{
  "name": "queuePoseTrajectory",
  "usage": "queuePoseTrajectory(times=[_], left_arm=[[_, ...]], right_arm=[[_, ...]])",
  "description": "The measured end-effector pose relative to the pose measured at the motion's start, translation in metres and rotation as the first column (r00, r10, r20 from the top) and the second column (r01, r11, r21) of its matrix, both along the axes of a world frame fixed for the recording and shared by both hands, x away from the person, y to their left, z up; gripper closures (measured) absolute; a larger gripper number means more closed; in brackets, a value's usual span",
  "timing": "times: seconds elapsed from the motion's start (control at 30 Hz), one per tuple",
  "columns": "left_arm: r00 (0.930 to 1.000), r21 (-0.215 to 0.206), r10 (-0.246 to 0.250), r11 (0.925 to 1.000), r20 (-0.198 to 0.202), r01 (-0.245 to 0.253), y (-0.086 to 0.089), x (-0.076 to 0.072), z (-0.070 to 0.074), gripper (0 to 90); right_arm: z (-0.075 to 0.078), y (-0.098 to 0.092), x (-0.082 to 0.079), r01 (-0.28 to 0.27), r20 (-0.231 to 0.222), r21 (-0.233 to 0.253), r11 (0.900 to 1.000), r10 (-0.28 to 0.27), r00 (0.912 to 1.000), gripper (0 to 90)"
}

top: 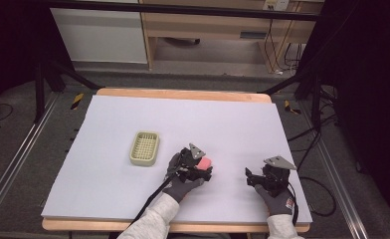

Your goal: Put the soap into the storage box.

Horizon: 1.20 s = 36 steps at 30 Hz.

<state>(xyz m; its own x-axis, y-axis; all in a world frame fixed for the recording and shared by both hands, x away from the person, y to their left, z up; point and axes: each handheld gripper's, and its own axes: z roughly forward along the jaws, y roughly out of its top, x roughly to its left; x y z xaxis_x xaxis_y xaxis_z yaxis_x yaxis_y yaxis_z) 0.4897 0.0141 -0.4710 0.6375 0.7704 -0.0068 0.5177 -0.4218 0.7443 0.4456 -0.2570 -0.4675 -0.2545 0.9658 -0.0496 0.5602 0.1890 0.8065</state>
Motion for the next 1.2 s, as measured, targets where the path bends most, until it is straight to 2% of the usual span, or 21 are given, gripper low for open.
queuePoseTrajectory(times=[0.43, 0.63, 0.73, 1.0, 1.2], left_arm=[[0.9997, 0.014, 0.005, 0.9999, -0.024, -0.005, -0.005, 0.002, -0.010, 22.4], [0.9992, -0.008, 0.018, 0.9998, -0.036, -0.018, -0.004, 0.003, -0.012, 26.3], [0.9994, -0.019, 0.025, 0.9995, -0.024, -0.025, -0.003, 0.001, -0.013, 27.6], [0.9991, 0.017, 0.030, 0.9994, -0.030, -0.030, -0.003, 0.001, -0.010, 35.9], [0.9992, 0.038, 0.020, 0.9991, -0.033, -0.019, -0.004, 0.002, -0.009, 36.6]], right_arm=[[0.000, 0.000, 0.000, 0.001, -0.005, 0.000, 1.000, -0.001, 1.0000, 7.2], [-0.001, 0.001, 0.001, 0.000, -0.013, 0.002, 1.000, 0.000, 0.9999, 7.3], [-0.001, 0.001, 0.000, -0.003, -0.010, -0.006, 1.000, 0.003, 0.9999, 7.3], [-0.001, 0.001, 0.000, -0.001, -0.013, -0.006, 1.000, 0.000, 0.9999, 7.3], [-0.001, 0.000, 0.000, 0.003, -0.011, -0.004, 1.000, -0.003, 0.9999, 7.3]])
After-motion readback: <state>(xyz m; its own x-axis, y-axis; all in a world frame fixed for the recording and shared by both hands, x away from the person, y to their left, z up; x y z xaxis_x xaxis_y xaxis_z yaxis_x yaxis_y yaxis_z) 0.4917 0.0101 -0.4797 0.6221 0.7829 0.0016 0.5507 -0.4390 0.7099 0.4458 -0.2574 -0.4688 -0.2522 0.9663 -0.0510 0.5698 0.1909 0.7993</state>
